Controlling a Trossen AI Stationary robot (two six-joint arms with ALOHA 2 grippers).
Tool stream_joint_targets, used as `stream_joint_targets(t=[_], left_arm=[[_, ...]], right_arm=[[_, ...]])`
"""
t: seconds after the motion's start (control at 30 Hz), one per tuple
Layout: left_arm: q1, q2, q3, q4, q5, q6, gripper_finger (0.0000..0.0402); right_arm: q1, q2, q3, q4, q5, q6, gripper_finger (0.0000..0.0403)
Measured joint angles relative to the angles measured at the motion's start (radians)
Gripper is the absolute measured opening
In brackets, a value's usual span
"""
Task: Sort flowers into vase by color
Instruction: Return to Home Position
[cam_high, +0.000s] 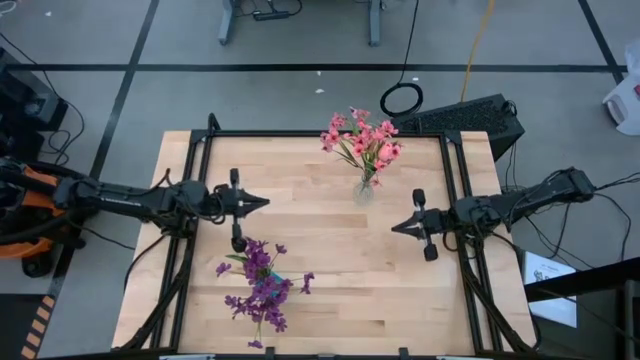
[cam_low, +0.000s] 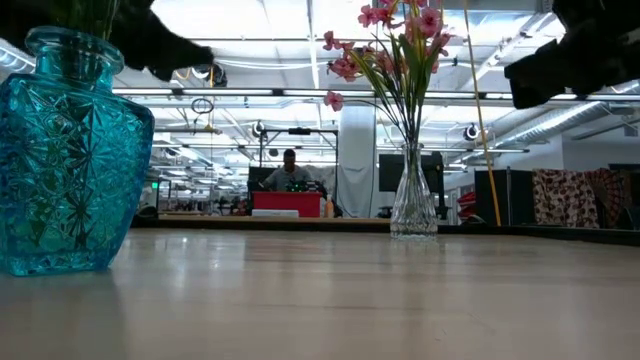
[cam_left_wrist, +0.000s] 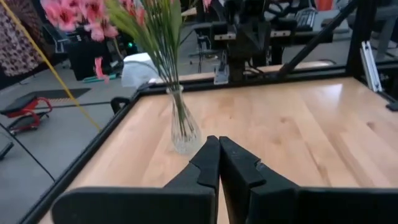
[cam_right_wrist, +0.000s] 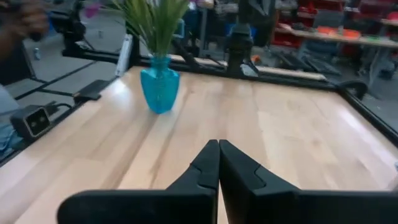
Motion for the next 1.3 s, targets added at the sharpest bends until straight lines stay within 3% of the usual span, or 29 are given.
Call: stream_joint_targets(t=[0.23,0.53,0.9,1.3], left_arm=[[0.0,-0.059,-0.104,0.015,0.0,-0.036,0.0012],[0.0,-0.148,-0.199,0.002,0.008,-0.083,0.0012],[0.0,-0.274,-0.27,-0.011,0.035,-0.081,0.0012],[0.0,-0.513,-0.271,-0.217,0.09,-0.029,0.0012]], right_arm=[[0.0,-0.039,-0.056,0.02,-0.099,0.014,0.0001],[0.0,-0.065,-0.187,0.18,-0.074,0.062,0.0],[0.0,-0.087,-0.189,0.183,-0.073,0.064,0.0],[0.0,-0.174,-0.189,0.134,-0.05,0.038,0.0]])
